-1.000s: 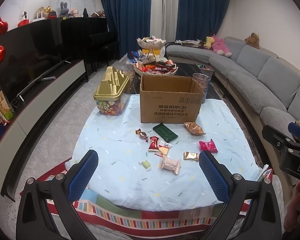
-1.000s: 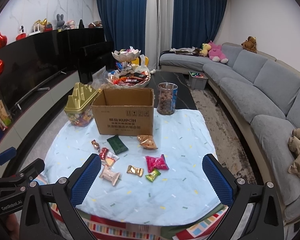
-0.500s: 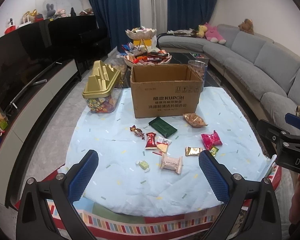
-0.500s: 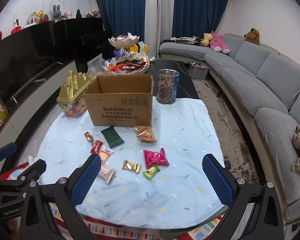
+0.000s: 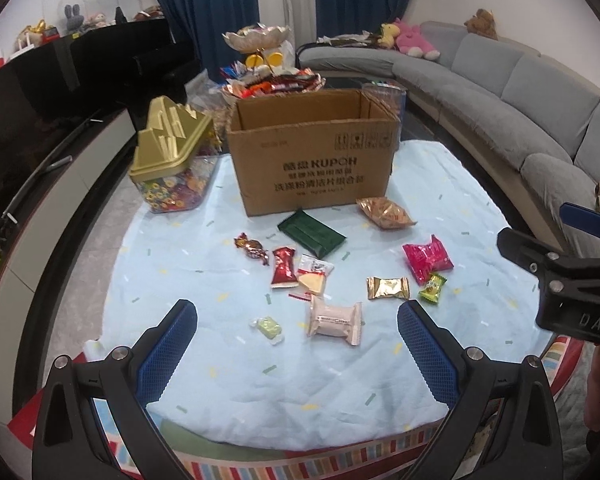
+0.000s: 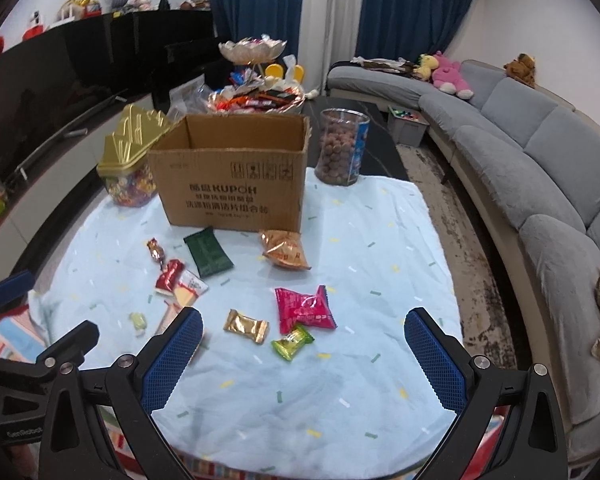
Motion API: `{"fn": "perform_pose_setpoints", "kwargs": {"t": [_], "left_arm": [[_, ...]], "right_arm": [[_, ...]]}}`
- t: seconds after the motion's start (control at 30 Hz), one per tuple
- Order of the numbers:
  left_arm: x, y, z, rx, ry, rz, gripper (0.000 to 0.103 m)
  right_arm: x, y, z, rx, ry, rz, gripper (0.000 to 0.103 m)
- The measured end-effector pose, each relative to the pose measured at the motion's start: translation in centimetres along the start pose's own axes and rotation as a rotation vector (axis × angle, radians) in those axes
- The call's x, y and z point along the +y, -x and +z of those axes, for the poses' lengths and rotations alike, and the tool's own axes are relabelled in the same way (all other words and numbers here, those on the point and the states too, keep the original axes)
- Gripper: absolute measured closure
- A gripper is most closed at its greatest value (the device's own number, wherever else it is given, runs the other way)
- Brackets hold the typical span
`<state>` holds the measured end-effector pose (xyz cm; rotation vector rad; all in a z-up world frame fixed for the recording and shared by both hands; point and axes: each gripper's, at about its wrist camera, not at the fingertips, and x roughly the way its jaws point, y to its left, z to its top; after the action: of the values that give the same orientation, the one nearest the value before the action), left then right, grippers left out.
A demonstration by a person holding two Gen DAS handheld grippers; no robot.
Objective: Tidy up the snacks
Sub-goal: 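Lower the left tool to the beige cake pack while the right tool approaches the green-yellow candy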
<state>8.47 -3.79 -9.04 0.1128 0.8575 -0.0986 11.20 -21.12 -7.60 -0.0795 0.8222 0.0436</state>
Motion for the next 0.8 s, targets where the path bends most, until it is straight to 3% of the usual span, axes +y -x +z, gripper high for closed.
{"fn": "perform_pose_setpoints", "kwargs": {"t": [0.27,0.4,0.73,0.8], "left_arm": [[-1.5,-3.4,-0.6,0.034,-0.03,-0.011,0.002],[-2.1,-5.3,-1.1,0.062,-0.042,-0.009,0.007],[-3.5,-9.4,-2.3,0.092,-0.061,-0.012,0.009],[-3.7,-10.0,-2.6,0.1,-0.066,-0.015,0.014]], "right_arm": [[0.4,-3.2,-1.2,0.018,0.109,0.038,0.003],[0.2,-4.8,-1.6,0.021,0.132,0.053,0.003],[-0.1,-9.3,-3.1,0.053,0.189,0.123,0.013],[0.0,-10.0,-3.5,0.058,0.206,0.133,0.016]]}}
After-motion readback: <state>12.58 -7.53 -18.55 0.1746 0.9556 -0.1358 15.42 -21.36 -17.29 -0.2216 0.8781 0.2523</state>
